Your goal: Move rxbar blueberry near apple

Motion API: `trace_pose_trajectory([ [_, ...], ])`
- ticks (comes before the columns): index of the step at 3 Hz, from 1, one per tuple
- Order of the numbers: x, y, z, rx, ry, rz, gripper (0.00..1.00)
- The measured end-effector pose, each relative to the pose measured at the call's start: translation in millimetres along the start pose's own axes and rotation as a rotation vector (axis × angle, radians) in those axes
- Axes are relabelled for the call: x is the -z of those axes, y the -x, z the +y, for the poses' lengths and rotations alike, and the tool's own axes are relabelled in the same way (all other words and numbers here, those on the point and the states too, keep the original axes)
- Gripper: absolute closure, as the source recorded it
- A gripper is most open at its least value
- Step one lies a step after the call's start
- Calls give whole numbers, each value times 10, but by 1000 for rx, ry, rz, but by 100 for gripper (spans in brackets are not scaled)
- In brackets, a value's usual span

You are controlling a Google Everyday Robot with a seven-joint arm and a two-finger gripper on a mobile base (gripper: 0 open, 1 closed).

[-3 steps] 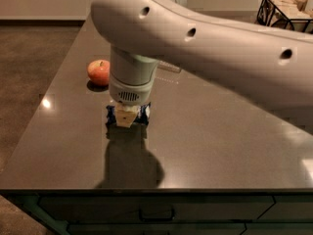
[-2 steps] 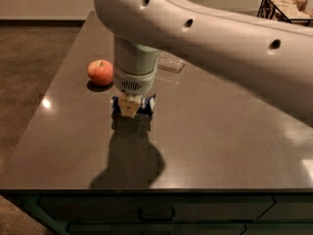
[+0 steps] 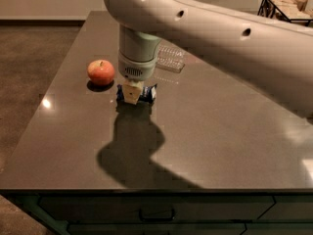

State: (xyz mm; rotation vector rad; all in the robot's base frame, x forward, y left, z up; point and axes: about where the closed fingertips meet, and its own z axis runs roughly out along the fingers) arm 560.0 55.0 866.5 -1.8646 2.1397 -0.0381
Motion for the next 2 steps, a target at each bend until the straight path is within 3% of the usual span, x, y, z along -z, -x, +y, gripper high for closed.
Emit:
trace_pose_trajectory([
  [1, -125, 45, -208, -18, 1, -8, 100],
  [2, -168, 114, -387, -32, -15, -7, 84],
])
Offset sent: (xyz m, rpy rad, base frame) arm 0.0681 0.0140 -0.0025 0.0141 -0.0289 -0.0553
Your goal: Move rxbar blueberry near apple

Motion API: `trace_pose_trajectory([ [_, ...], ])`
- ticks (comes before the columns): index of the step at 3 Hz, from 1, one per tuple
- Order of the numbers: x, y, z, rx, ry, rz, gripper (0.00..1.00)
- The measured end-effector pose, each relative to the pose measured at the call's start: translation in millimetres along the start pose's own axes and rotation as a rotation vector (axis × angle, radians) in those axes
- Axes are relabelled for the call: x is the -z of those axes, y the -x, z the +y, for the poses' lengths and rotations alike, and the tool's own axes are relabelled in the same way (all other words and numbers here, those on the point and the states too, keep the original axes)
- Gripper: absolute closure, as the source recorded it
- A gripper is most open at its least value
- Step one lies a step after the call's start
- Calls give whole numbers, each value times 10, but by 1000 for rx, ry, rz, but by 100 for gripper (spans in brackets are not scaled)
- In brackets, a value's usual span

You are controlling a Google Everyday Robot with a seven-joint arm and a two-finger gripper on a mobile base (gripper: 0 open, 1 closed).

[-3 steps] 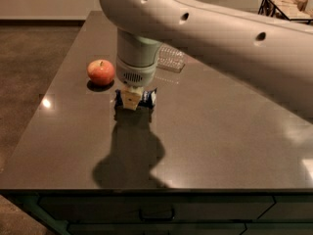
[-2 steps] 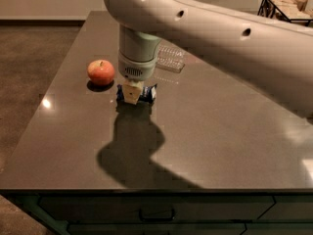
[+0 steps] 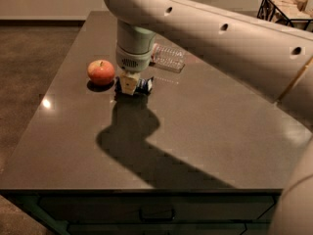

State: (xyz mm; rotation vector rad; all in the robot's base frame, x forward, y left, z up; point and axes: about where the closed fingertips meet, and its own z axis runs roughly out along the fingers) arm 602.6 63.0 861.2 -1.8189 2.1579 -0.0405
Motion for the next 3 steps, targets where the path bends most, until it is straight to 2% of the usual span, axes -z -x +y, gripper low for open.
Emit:
trace_pose_trajectory([
  [2, -136, 108, -241, -4, 7, 14, 36],
  [3, -148, 109, -239, -3, 8, 14, 14],
])
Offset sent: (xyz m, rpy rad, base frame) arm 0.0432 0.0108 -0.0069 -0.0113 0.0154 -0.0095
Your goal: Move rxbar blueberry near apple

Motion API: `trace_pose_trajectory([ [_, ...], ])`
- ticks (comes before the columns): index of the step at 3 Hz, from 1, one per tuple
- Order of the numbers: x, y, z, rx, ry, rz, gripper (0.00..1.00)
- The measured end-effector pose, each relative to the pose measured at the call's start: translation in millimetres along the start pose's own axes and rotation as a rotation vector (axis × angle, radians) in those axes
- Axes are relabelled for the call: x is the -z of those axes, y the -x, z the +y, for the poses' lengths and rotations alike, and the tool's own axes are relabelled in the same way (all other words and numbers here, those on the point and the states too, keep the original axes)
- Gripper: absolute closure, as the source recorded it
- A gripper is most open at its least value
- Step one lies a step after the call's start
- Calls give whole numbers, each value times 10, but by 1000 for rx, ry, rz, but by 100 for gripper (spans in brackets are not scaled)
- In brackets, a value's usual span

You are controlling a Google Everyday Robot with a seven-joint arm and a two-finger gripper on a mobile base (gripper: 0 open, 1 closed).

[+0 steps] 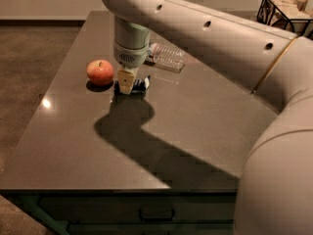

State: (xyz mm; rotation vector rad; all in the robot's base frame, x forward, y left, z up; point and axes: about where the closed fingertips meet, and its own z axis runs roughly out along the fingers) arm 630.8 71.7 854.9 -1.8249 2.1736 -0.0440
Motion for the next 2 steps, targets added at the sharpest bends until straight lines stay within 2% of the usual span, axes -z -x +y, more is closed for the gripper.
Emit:
trace_pose_trajectory([
  [1, -15, 1, 4, 1, 2, 1, 0],
  [2, -15, 1, 4, 1, 2, 1, 0],
])
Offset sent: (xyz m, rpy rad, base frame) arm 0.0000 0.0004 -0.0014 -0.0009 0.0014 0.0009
